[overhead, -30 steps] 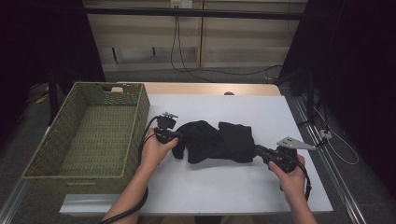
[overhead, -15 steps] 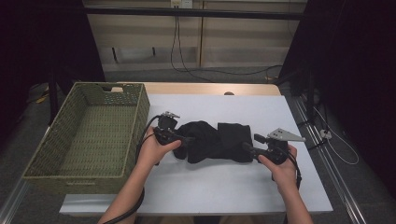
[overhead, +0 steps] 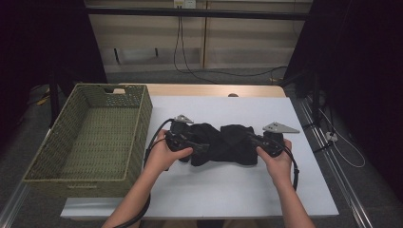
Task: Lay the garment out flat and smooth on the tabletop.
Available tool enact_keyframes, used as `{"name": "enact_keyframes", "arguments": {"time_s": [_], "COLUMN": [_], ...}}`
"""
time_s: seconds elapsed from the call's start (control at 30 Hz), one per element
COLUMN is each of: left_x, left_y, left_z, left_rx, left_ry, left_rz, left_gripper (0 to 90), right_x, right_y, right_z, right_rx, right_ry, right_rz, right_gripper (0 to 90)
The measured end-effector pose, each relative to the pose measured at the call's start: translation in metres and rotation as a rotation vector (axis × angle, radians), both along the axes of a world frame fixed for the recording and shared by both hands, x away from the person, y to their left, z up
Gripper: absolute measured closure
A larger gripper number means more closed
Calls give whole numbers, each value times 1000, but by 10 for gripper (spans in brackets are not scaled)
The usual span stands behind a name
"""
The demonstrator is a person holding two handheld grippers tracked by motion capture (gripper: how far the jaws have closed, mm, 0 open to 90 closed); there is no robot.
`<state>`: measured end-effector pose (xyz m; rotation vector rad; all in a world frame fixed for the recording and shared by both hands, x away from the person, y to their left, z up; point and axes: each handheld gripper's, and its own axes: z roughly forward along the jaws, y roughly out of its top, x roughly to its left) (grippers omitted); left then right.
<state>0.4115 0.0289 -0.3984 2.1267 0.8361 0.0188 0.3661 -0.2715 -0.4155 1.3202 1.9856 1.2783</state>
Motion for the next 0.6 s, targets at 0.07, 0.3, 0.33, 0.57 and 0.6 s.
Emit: {"name": "enact_keyframes", "arguments": {"time_s": [0.07, 0.3, 0.33, 0.57, 0.6], "left_x": [-4, -10, -10, -9, -9], "left_y": [-7, -27, -28, -30, -30], "left_z": [-3, -25, -28, -38, -38], "left_rx": [-2, 42, 52, 71, 68], "left_ry": [4, 20, 17, 69, 79], "left_rz": [-22, -73, -76, -83, -83], "left_gripper": [191, 252, 297, 742, 784], "right_x": [-2, -9, -10, -12, -12], "right_y": [-1, -6, -6, -5, -3], "right_z": [-2, -5, -5, -7, -6], "right_rx": [11, 30, 32, 34, 17], "right_ry": [0, 3, 4, 38, 33], "right_rz": [-14, -28, -22, 15, 7], "right_gripper": [861, 880, 880, 689, 582]}}
